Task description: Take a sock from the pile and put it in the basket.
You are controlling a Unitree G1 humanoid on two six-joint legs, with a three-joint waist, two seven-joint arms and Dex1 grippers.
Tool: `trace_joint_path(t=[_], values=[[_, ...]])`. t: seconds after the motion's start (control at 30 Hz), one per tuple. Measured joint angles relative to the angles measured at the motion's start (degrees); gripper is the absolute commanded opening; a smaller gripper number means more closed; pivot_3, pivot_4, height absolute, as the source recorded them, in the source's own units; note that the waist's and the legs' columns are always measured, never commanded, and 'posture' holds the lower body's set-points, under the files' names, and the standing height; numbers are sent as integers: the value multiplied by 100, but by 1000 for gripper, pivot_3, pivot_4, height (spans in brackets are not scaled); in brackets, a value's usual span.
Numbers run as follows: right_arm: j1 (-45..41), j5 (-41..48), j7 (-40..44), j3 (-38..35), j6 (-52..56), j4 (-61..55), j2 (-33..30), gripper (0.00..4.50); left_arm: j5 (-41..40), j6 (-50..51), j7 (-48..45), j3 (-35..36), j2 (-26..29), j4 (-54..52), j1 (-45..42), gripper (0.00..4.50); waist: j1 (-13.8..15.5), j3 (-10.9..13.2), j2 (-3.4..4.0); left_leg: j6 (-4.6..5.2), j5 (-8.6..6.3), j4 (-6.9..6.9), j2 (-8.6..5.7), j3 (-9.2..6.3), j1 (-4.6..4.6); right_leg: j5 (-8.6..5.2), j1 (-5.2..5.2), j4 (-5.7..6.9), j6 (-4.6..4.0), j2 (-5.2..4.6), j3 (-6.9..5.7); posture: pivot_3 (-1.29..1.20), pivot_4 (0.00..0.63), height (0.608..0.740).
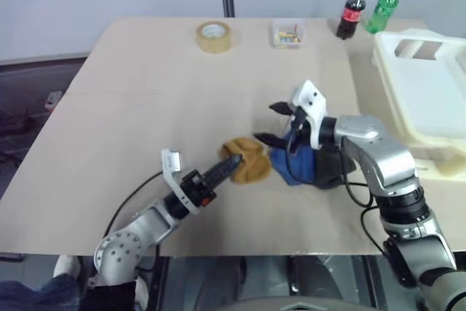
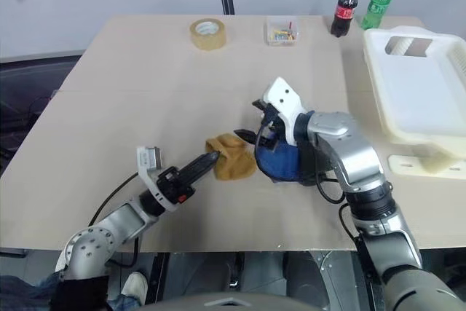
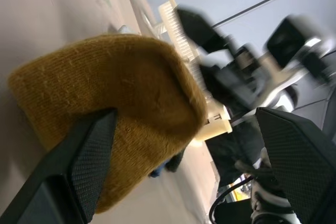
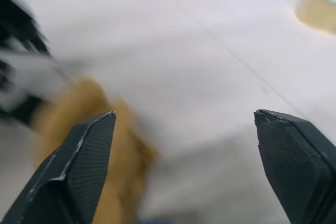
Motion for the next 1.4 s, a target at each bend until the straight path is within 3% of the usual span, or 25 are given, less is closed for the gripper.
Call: trace_joint_path(t=[0.2,0.53,0.93,1.23,1.4], values=[[-81,394,-93,227,289,-222,138,4438,47,21,-14,0,-59,6,-56,4500,7,1,1,0,0,0,-3,0,0,0,0,2,0,-1,-2,0,150,738],[-70,-219,-485,1122,250,360,-99,4438,155,82,-11,-1,-140,6,54,4500,0,1,1,-1,1,7,-5,2,2,0,-2,13,0,8,0,0,150,738],[137,-219,-476,1258,885,514,-367,4438,157,132,-115,8,-65,-58,254,4500,-4,1,1,0,1,8,-2,2,2,0,-2,13,0,3,2,0,150,738],[232,-79,-461,1567,1127,393,-148,4438,160,118,-125,19,-12,-91,348,4500,-8,0,0,1,0,9,-2,2,6,0,-1,18,0,6,2,0,150,738],[206,-52,-339,1632,1045,555,-101,2359,161,99,-142,27,-2,-159,421,4500,-20,-1,0,2,0,9,0,3,9,0,0,20,0,6,4,0,150,738]])
